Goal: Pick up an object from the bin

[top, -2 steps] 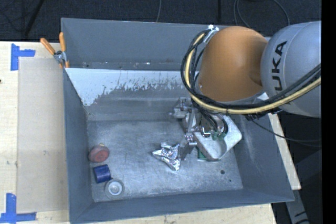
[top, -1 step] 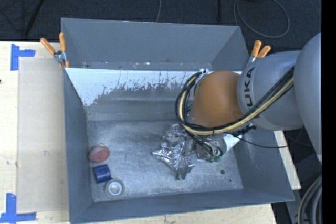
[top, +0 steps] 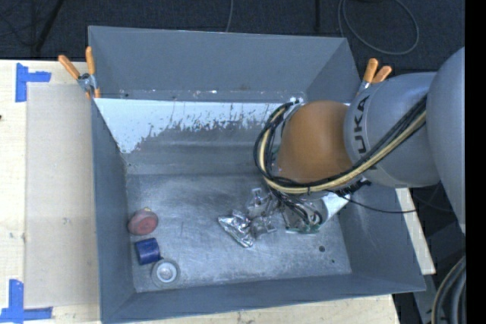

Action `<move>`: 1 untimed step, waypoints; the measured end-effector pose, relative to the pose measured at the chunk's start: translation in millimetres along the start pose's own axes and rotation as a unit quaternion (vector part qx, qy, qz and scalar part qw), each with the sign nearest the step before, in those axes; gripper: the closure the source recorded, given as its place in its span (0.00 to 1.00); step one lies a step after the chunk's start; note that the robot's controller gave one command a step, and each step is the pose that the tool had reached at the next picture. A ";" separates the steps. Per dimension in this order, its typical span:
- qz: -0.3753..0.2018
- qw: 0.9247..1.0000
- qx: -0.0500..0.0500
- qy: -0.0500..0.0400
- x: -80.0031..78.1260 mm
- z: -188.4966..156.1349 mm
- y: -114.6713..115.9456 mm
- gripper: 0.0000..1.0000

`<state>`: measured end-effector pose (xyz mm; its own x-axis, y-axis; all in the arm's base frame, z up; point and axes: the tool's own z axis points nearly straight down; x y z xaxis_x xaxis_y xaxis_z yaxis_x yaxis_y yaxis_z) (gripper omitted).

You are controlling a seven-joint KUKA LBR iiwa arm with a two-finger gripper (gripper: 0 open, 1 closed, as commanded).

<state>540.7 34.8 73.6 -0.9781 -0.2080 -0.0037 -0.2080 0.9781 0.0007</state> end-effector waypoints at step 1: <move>-0.023 1.000 0.001 -0.002 15.5 -153.6 11.5 1.00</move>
Offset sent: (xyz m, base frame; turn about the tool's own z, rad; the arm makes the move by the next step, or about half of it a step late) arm -0.0194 0.0069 0.1495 -0.0483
